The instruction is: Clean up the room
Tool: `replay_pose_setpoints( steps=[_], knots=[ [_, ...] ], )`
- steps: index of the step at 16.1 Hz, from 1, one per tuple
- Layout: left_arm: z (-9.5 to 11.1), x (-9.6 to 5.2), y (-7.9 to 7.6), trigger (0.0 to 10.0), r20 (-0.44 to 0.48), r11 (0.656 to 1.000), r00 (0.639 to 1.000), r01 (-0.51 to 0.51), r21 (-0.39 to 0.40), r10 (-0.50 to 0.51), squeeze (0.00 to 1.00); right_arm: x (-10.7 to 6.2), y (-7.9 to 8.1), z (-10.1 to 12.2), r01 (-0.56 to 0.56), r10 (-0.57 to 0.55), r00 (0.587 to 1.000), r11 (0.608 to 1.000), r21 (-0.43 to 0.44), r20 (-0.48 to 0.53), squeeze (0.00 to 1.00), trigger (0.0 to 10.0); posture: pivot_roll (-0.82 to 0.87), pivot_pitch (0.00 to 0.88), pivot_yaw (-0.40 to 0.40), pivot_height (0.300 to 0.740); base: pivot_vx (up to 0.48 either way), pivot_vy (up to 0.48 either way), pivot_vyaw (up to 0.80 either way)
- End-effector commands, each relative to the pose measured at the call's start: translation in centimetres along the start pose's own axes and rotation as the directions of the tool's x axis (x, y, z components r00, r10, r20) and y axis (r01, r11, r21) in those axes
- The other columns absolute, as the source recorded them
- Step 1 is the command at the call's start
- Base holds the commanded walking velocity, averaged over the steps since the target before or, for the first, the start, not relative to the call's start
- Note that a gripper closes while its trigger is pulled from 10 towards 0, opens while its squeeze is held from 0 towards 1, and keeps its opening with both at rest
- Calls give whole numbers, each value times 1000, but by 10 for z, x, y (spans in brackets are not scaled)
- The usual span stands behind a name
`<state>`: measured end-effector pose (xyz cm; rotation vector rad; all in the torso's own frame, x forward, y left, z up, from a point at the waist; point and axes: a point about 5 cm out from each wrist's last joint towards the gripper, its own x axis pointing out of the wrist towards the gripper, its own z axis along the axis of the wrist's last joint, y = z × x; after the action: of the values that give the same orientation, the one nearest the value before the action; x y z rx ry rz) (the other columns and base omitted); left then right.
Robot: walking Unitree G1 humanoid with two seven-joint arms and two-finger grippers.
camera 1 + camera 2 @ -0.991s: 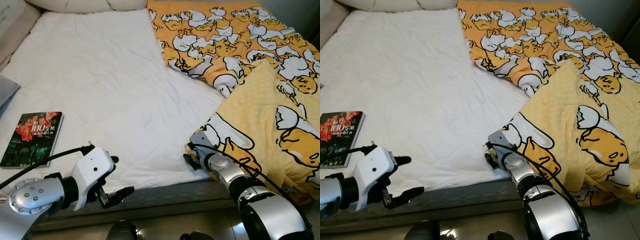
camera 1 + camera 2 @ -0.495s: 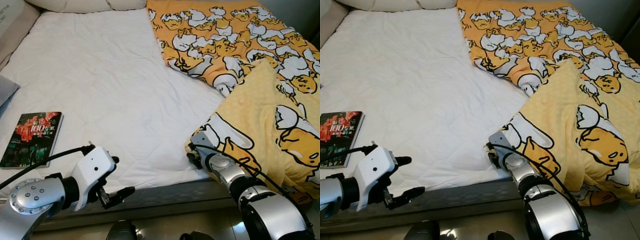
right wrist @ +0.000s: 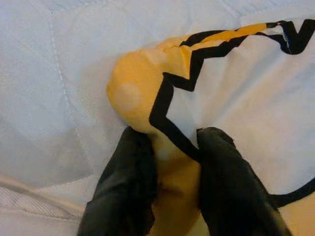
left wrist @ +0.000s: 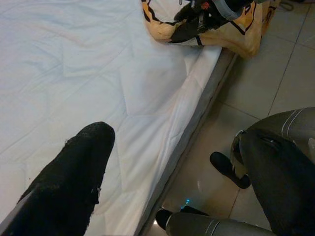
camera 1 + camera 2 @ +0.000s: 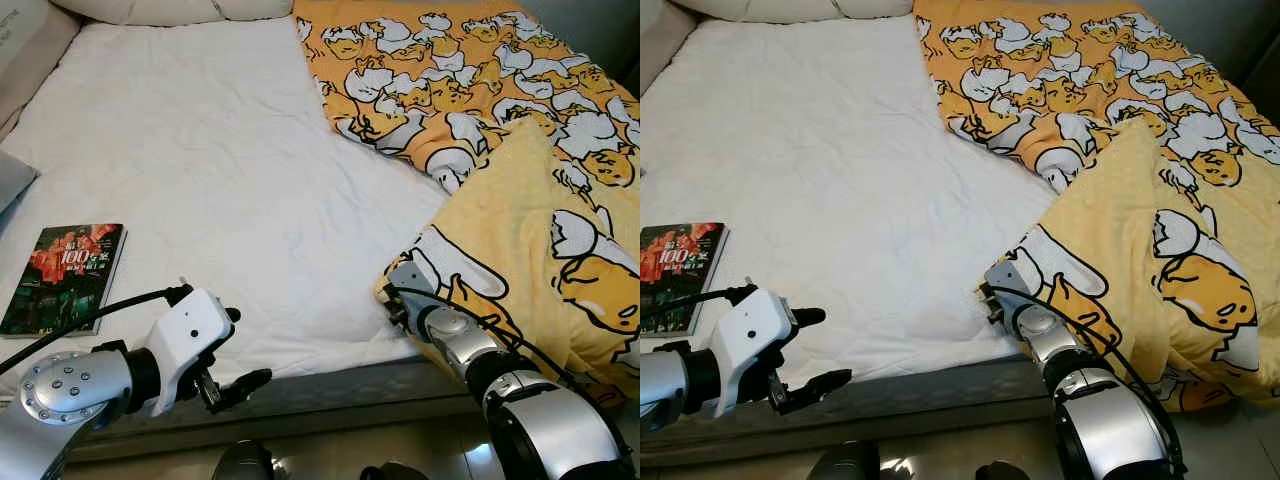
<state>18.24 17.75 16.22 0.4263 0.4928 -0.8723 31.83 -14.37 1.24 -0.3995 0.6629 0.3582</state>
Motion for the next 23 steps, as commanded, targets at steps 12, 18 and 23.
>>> replay_pose_setpoints(
  steps=[12,18,23],
  knots=[
    [2,7,-3,10000,11,1000,1000,24,12,-24,0,-10,-6,-8,-273,256,956,955,115,141,0,0,150,83,-18,740,0,0,0],
    [3,11,0,10000,24,999,999,35,16,-35,0,-74,26,-69,-808,805,572,586,-58,160,0,0,129,82,-9,740,0,0,0],
    [3,12,-2,10000,24,998,998,61,21,-61,0,-124,51,-112,-899,903,424,429,-83,74,0,1922,123,80,-1,740,0,0,0]
  ],
)
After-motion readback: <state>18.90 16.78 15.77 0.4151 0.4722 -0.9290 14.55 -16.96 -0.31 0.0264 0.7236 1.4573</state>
